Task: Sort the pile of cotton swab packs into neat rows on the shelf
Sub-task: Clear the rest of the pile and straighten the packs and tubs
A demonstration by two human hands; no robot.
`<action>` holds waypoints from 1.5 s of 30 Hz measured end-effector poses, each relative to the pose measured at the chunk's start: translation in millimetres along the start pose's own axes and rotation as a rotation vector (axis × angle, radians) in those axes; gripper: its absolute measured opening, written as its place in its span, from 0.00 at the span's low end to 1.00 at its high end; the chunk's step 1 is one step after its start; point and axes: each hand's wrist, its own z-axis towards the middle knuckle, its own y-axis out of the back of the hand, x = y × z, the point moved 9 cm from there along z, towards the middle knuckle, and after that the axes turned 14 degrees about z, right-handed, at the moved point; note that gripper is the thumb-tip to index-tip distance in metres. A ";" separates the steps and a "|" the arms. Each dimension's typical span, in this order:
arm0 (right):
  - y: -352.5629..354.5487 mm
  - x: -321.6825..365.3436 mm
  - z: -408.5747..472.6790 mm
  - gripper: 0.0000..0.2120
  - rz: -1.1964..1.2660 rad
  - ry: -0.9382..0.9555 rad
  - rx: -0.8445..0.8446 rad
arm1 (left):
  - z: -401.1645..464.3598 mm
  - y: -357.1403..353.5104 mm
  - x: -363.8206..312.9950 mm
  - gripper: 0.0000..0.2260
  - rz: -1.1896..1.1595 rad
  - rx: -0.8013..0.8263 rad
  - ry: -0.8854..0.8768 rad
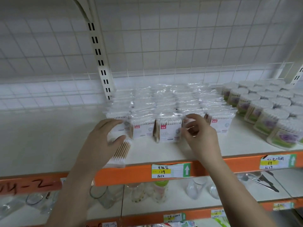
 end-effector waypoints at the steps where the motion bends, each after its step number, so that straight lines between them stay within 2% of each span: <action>1: 2.2 2.4 -0.8 0.15 -0.002 0.018 -0.052 | -5.1 0.8 7.0 0.16 -0.001 0.001 0.015; 3: 1.2 11.3 -4.9 0.13 0.003 0.072 -0.102 | -13.9 -2.6 16.7 0.14 0.004 0.072 0.020; 5: -11.4 25.6 -7.3 0.12 -0.022 0.161 -0.061 | -21.8 -9.4 23.6 0.13 -0.011 0.203 -0.005; 7: -30.2 43.4 -6.0 0.11 -0.103 0.290 0.021 | -27.8 -14.5 29.0 0.21 -0.061 0.343 -0.024; 9: -51.6 59.5 -1.4 0.15 -0.218 0.414 0.107 | -31.2 -16.9 28.5 0.34 -0.048 0.436 -0.068; 10: -62.8 65.8 1.6 0.18 -0.288 0.462 0.154 | -32.2 -18.4 28.6 0.37 -0.027 0.468 -0.079; 12: -86.6 69.1 7.9 0.24 -0.437 0.470 0.289 | -34.2 -20.8 27.7 0.35 -0.014 0.500 -0.091; 15: -108.0 61.8 15.0 0.25 -0.582 0.399 0.422 | -35.1 -21.6 25.4 0.31 -0.013 0.490 -0.121; 17: -110.9 66.0 16.0 0.20 -0.546 0.432 0.414 | -35.0 -21.2 25.3 0.33 -0.035 0.472 -0.124; 19: -110.1 69.5 20.0 0.17 -0.498 0.422 0.403 | -34.6 -21.3 27.3 0.30 -0.069 0.451 -0.100; 22: -108.7 68.7 31.5 0.17 -0.500 0.340 0.455 | -35.3 -18.8 25.4 0.24 -0.105 0.414 -0.111; 25: -111.4 68.1 35.4 0.17 -0.549 0.376 0.506 | -37.1 -18.5 26.7 0.21 -0.145 0.406 -0.100; 29: -110.4 72.4 30.3 0.14 -0.482 0.441 0.426 | -36.5 -10.9 27.0 0.09 -0.163 0.299 -0.102; 31: -107.1 75.7 28.9 0.12 -0.470 0.510 0.379 | -36.9 -7.8 26.9 0.08 -0.175 0.259 -0.099; 33: -107.0 75.6 29.7 0.11 -0.464 0.514 0.387 | -37.5 -5.2 26.5 0.08 -0.184 0.220 -0.114; 36: -110.3 76.9 30.6 0.12 -0.471 0.515 0.434 | -35.1 2.7 23.1 0.02 -0.171 0.151 -0.166; 41: -109.9 75.9 32.2 0.11 -0.461 0.456 0.430 | -33.9 -9.1 19.4 0.09 -0.042 0.228 -0.219; 45: -106.8 73.5 31.3 0.11 -0.386 0.422 0.399 | -31.7 -10.0 17.1 0.05 0.012 0.217 -0.244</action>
